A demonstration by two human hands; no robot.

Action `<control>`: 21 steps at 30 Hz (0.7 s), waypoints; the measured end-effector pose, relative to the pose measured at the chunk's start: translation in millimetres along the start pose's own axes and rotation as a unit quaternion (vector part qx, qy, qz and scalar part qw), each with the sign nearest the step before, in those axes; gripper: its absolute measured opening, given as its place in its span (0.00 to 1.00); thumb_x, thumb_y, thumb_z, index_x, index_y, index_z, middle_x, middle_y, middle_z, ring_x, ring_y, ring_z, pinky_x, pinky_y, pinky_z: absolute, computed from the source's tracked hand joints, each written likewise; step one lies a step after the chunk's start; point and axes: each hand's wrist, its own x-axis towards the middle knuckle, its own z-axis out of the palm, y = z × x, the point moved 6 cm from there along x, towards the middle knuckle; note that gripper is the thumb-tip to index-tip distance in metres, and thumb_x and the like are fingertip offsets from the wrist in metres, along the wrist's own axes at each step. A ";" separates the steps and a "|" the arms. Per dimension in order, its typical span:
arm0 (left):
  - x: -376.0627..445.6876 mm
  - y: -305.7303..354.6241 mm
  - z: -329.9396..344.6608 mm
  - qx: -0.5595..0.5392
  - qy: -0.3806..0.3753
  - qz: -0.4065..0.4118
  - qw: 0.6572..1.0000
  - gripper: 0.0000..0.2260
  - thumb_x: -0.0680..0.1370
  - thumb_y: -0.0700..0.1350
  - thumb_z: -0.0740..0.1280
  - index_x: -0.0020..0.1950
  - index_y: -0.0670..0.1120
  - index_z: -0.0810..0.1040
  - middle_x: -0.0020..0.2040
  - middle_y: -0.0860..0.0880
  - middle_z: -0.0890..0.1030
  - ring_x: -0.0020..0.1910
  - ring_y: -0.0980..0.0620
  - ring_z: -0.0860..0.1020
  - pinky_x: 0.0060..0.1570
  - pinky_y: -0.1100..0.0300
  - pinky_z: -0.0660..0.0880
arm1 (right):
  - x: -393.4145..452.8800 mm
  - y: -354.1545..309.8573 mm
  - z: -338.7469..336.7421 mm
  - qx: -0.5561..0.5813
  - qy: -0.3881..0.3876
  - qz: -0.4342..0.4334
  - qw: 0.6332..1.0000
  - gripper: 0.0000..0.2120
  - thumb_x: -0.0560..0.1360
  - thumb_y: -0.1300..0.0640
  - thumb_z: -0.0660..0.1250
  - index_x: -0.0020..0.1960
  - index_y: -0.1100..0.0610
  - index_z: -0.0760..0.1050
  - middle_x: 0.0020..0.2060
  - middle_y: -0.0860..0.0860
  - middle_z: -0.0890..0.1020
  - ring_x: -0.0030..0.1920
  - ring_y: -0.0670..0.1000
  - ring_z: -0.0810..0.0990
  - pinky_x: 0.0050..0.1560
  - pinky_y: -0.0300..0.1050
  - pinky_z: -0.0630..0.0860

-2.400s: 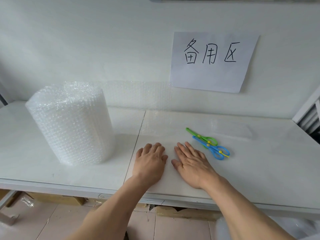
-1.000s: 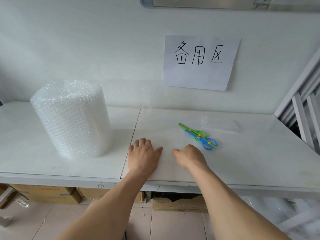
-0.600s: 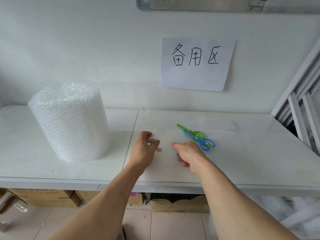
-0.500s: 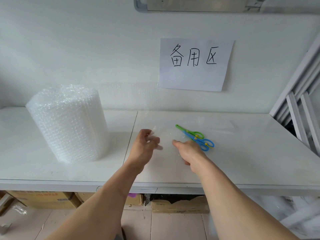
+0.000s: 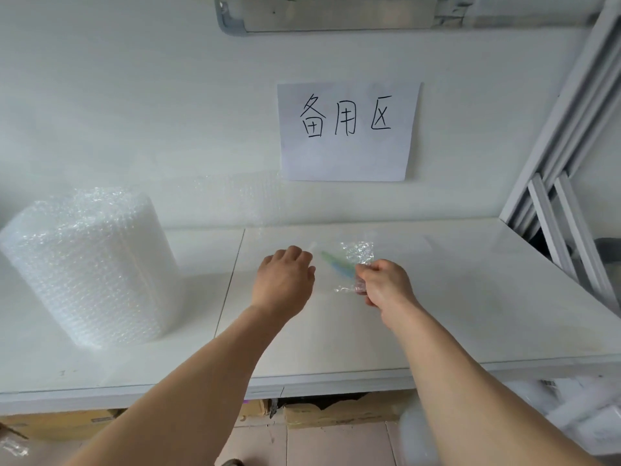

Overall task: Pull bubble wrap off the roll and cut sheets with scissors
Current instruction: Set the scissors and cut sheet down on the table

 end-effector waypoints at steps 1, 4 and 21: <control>8.0 8.3 2.6 0.005 0.013 0.032 0.999 0.11 0.80 0.47 0.63 0.57 0.45 0.80 0.55 0.47 0.81 0.53 0.42 0.78 0.52 0.52 0.71 | 6.0 -0.3 -8.1 0.002 0.013 -0.002 1.000 0.06 0.75 0.58 0.67 0.41 0.60 0.75 0.34 0.54 0.79 0.32 0.53 0.75 0.30 0.41 0.69; 32.9 31.3 12.4 0.018 0.047 0.088 0.995 0.07 0.76 0.46 0.66 0.49 0.45 0.81 0.45 0.46 0.82 0.44 0.42 0.80 0.45 0.52 0.73 | 26.7 0.9 -34.0 -0.008 0.044 -0.003 0.999 0.07 0.75 0.59 0.66 0.39 0.59 0.75 0.34 0.54 0.79 0.30 0.52 0.77 0.28 0.37 0.70; 141.1 96.4 100.8 0.012 0.036 0.153 0.988 0.08 0.73 0.47 0.66 0.43 0.45 0.82 0.40 0.48 0.82 0.39 0.43 0.80 0.40 0.53 0.76 | 152.2 1.3 -107.0 -0.134 0.119 -0.022 0.984 0.11 0.72 0.54 0.64 0.32 0.55 0.71 0.39 0.52 0.86 0.37 0.57 0.79 0.39 0.47 0.74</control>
